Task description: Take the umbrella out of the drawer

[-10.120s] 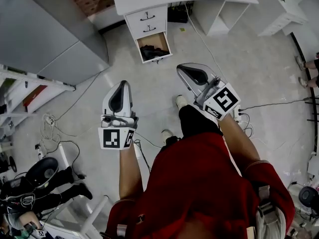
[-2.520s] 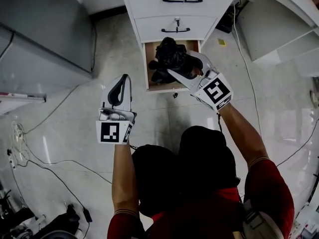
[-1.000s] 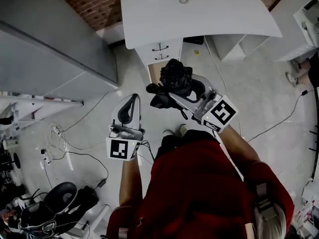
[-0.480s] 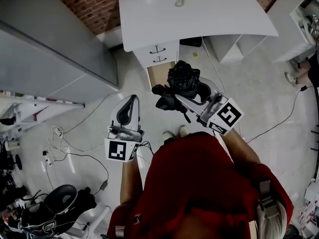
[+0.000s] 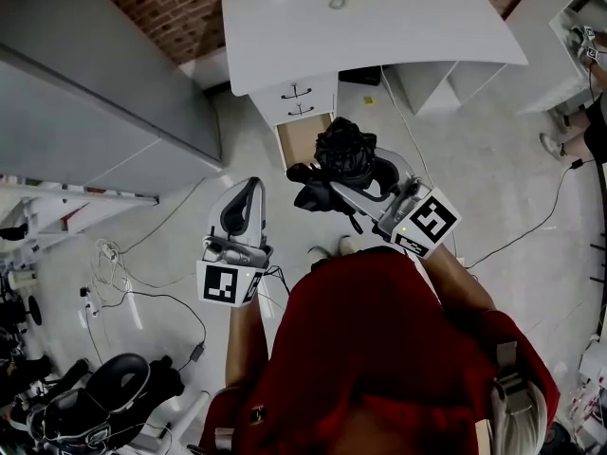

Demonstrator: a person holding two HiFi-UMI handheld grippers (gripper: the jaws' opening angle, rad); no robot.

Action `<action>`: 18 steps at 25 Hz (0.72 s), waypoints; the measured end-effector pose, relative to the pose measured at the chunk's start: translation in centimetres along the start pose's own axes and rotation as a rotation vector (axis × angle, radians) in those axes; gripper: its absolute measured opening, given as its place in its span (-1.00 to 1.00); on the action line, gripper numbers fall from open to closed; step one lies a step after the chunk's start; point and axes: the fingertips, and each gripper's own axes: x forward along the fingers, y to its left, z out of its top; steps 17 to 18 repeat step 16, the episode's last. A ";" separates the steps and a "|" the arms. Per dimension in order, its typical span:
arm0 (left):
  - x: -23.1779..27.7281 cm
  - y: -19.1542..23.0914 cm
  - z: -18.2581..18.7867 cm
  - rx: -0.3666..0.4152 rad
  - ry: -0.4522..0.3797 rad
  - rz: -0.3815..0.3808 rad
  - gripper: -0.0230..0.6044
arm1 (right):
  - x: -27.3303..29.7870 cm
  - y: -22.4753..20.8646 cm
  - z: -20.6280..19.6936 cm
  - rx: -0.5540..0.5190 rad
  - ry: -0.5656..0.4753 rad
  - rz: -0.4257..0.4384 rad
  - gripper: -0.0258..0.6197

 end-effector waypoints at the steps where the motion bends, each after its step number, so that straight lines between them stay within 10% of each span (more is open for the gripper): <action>1: 0.0 0.0 0.0 -0.002 0.001 -0.001 -0.91 | 0.0 0.0 0.1 0.001 0.002 -0.001 -0.17; 18: -0.3 0.0 -0.6 -0.027 0.004 0.007 -0.91 | 0.2 -0.2 -0.3 0.004 0.038 -0.004 -0.17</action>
